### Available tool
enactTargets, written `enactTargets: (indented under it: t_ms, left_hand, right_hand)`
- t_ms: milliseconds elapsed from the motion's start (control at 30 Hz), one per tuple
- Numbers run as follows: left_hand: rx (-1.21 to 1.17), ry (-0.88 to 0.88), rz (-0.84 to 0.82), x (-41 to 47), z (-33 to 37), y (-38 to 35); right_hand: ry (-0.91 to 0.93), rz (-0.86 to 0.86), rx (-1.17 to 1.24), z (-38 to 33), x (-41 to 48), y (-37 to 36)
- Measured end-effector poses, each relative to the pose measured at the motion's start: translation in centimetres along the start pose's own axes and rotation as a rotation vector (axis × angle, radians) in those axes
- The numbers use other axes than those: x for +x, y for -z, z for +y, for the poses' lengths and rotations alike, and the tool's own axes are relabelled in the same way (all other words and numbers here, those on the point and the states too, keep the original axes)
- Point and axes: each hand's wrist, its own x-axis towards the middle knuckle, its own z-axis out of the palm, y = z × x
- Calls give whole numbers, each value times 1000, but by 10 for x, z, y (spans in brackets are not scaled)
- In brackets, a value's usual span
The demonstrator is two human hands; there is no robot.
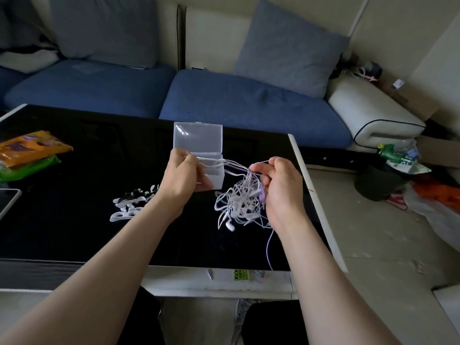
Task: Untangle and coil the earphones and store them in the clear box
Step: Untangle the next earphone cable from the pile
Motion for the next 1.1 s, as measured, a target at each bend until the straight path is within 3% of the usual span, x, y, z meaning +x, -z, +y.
enactTargets:
  t_ms: [167, 400, 500, 633, 800, 1100]
  left_hand:
    - [59, 16, 36, -2, 6, 1]
    - [135, -67, -33, -4, 3, 0]
    - [420, -158, -156, -7, -1, -4]
    - [873, -359, -90, -10, -9, -5]
    - [777, -467, -123, -4, -16, -11]
    - [571, -225, -307, -6, -7, -10]
  right_hand:
    - [220, -77, -398, 8, -1, 3]
    - [440, -61, -578, 11, -1, 6]
    - [494, -37, -596, 11, -2, 4]
    - [510, -27, -576, 8, -2, 3]
    - [490, -40, -498, 5, -6, 3]
    - [419, -26, -526, 6, -1, 14]
